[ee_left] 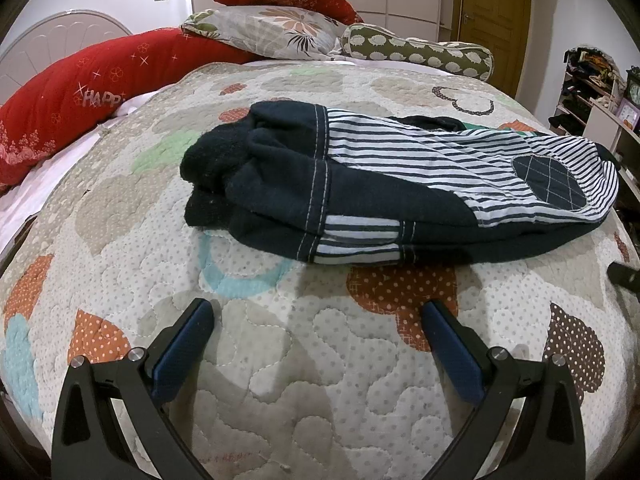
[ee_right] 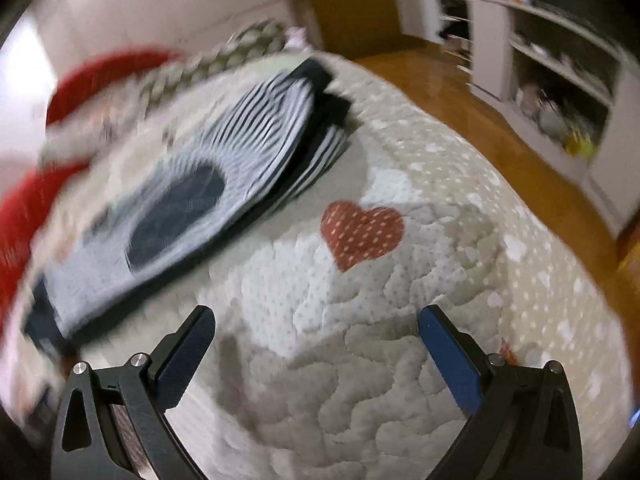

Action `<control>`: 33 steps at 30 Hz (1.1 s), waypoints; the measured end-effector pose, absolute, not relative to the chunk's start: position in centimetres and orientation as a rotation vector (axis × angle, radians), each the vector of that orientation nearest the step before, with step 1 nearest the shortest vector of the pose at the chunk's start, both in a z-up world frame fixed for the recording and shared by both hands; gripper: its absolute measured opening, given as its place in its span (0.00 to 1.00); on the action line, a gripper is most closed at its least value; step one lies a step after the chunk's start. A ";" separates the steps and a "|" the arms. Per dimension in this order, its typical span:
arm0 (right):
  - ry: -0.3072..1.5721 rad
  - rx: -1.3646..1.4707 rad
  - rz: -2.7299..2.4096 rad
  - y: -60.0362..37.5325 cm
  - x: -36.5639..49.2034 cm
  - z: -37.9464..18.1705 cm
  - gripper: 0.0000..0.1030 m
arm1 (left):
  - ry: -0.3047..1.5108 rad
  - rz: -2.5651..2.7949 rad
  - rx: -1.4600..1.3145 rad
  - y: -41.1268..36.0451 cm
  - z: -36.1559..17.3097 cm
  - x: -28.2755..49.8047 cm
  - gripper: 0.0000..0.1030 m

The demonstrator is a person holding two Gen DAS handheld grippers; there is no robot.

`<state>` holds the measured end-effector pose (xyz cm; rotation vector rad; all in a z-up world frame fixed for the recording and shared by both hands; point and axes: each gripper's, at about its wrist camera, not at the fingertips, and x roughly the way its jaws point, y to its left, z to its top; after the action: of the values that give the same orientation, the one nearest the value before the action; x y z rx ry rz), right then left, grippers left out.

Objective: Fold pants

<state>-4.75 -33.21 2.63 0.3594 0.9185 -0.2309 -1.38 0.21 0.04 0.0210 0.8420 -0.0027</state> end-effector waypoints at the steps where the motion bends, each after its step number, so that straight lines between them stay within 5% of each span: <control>1: 0.946 0.302 -0.233 -32.7 -4.4 2.5 1.00 | 0.844 -0.007 0.018 0.4 0.0 -1.4 1.00; 13: 1.035 0.132 -0.198 -31.6 -3.7 2.7 1.00 | 0.889 -0.128 -0.110 4.8 3.4 -4.3 1.00; 14: 1.055 0.159 -0.193 -32.0 -3.7 3.0 0.98 | 0.887 -0.131 -0.130 5.5 3.8 -4.1 1.00; 16: 1.038 0.221 -0.165 -32.7 -4.2 4.3 0.76 | 0.885 -0.135 -0.172 6.8 4.4 -3.5 0.99; 19: 0.993 0.270 -0.116 -33.0 -4.4 6.2 0.67 | 0.897 -0.160 -0.224 7.8 4.9 -2.5 0.92; 24: 0.948 0.412 0.037 -33.2 -2.9 7.1 0.66 | 0.964 -0.284 -0.322 7.4 5.1 -0.6 0.81; 33: 1.005 0.719 0.197 -31.6 0.6 3.6 0.43 | 1.085 -0.476 -0.434 3.1 4.0 2.3 0.75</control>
<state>0.65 -31.63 3.58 0.7190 1.0051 0.1974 2.26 3.13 4.00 -0.4340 1.0847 -0.4755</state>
